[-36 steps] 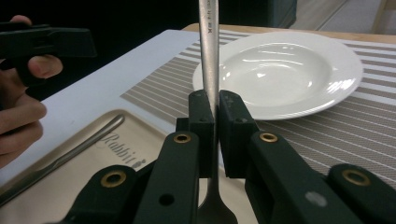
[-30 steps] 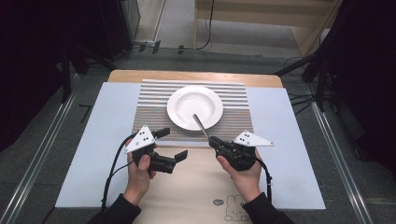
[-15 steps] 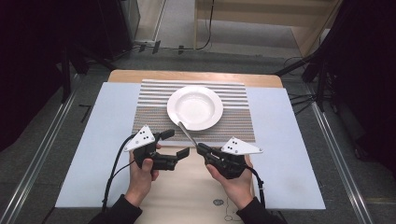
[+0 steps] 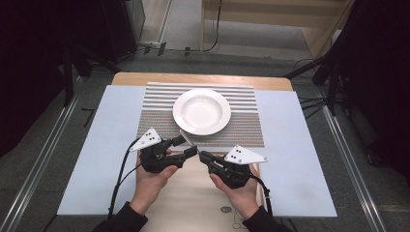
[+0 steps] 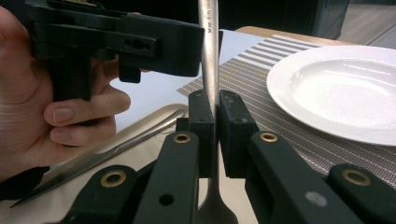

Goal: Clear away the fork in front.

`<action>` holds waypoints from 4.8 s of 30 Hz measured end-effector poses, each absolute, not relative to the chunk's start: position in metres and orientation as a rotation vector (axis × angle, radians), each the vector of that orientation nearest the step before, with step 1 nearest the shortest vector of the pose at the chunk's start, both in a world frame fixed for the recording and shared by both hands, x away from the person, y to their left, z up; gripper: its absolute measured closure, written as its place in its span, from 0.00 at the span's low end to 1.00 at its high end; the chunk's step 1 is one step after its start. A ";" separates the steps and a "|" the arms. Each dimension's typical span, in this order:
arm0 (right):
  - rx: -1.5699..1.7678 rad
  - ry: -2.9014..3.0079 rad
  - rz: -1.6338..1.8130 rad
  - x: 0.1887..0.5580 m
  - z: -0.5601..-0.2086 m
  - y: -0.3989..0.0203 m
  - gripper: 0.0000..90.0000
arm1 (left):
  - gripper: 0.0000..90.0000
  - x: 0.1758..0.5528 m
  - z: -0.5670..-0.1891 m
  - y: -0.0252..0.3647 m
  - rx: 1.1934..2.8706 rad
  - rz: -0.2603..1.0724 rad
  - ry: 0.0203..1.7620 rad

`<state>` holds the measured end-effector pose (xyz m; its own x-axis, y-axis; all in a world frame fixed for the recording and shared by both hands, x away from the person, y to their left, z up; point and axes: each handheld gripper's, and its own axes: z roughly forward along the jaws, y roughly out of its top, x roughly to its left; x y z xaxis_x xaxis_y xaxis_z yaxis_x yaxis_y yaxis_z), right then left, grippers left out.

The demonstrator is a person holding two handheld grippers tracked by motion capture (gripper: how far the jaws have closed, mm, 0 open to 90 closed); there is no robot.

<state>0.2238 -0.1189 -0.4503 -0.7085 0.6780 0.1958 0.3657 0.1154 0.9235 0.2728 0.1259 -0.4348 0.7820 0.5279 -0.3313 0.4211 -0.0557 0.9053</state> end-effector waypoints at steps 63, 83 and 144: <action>1.120 1.864 1.541 0.225 -0.461 -0.193 0.00 | 0.96 0.267 -0.427 0.162 1.674 -0.094 0.598; 1.192 1.741 1.424 0.220 -0.469 -0.243 0.00 | 0.95 0.261 -0.430 0.178 1.696 -0.133 0.629; 1.292 1.638 1.327 0.201 -0.478 -0.302 0.00 | 0.92 0.267 -0.460 0.195 1.931 -0.263 0.816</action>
<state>0.2013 -0.3025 -0.4784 -0.2968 0.9507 0.0899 0.2848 -0.0017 0.9586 0.2665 0.1955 -0.4600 0.7503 0.4289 -0.5031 0.6417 -0.2897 0.7101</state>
